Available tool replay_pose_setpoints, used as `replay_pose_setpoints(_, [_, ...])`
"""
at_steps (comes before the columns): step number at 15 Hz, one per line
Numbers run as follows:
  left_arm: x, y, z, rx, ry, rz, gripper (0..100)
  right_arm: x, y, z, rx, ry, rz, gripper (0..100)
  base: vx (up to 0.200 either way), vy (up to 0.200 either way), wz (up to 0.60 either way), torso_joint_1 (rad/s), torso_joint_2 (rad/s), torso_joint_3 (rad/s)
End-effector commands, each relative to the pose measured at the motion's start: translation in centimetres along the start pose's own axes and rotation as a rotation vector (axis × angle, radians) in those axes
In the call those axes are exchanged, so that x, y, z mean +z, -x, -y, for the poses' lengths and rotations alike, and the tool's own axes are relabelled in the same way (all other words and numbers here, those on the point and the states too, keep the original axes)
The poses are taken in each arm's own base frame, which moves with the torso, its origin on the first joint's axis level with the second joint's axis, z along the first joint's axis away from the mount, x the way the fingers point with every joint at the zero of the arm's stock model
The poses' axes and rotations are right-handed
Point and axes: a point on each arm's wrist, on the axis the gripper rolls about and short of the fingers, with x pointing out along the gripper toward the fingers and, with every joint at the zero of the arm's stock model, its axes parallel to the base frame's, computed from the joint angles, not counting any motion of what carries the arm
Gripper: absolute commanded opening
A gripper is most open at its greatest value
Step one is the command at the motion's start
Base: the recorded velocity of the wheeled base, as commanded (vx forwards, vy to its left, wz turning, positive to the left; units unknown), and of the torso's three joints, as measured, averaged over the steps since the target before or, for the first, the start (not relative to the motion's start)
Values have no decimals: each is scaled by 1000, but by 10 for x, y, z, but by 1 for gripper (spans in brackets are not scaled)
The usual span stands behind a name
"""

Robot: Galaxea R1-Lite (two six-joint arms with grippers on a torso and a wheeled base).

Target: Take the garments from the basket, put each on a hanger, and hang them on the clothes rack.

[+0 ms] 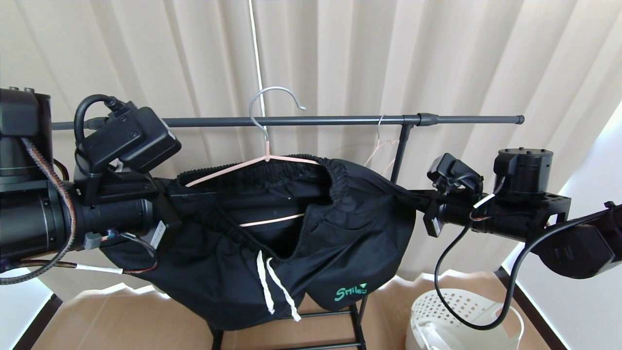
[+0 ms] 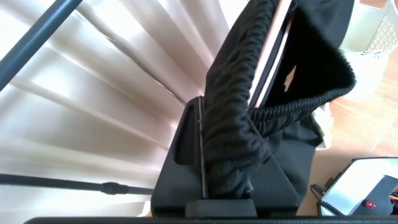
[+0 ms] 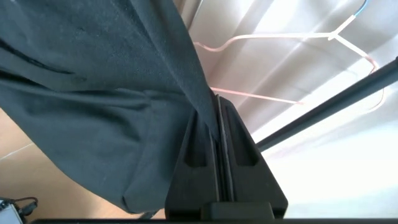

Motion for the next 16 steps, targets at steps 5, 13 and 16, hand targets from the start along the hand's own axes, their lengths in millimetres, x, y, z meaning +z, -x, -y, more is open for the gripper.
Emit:
replay_pose_setpoints(5, [-4,11,1,16,2,6,0,0,-1,5,-12,-31,3,0,0,0,0,0,0,0])
replay_pose_setpoints(13, [-2,14,3,4,47,23,0,0,-4,3,-4,-61,2,0,0,0,0,0,0,0])
replay_pose_setpoints(16, [-2,14,2,6,58,22,0,1,-3,-5,17,-63,3,100,0,0,0,0,0,0])
